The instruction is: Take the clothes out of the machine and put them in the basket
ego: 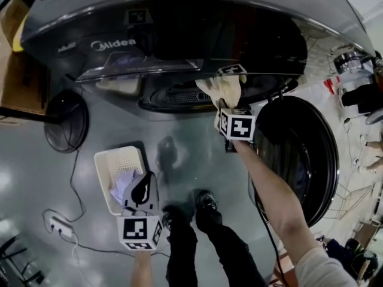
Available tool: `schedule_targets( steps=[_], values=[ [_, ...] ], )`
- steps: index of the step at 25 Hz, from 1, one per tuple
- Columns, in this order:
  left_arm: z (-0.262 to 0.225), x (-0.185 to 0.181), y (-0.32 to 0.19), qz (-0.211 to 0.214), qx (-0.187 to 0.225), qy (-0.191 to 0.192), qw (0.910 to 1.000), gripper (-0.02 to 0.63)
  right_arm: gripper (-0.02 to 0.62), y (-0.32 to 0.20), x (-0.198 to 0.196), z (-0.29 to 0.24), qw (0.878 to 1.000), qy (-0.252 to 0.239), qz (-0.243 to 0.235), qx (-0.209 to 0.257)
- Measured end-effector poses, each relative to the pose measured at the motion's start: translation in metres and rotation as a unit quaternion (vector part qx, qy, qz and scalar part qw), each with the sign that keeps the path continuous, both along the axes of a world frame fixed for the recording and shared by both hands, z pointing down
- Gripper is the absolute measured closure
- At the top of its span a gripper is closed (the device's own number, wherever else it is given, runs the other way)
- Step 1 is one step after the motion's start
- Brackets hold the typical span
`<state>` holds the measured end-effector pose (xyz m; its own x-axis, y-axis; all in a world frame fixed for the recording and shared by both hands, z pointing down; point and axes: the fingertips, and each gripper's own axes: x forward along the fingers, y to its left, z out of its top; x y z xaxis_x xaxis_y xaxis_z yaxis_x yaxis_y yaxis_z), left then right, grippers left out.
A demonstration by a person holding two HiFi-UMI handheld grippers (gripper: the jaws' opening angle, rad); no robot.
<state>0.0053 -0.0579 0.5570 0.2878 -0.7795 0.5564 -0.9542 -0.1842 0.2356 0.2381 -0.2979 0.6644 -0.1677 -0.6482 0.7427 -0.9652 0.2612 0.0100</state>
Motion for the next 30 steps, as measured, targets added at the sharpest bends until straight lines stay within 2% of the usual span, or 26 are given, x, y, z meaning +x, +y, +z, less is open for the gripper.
schedule_targets(
  steps=[13, 20, 30],
  values=[
    [-0.066, 0.012, 0.017, 0.005, 0.009, 0.012, 0.9999, 0.588, 0.436, 0.082, -0.007, -0.09, 0.999, -0.036, -0.013, 0.02],
    [-0.091, 0.013, 0.028, 0.0, 0.01, 0.011, 0.9999, 0.588, 0.436, 0.112, -0.01, -0.15, 0.996, -0.027, -0.053, 0.062],
    [-0.124, 0.0, 0.031, -0.01, 0.025, 0.008, 0.9996, 0.588, 0.436, 0.163, -0.008, -0.226, 0.99, -0.03, -0.079, 0.109]
  ],
)
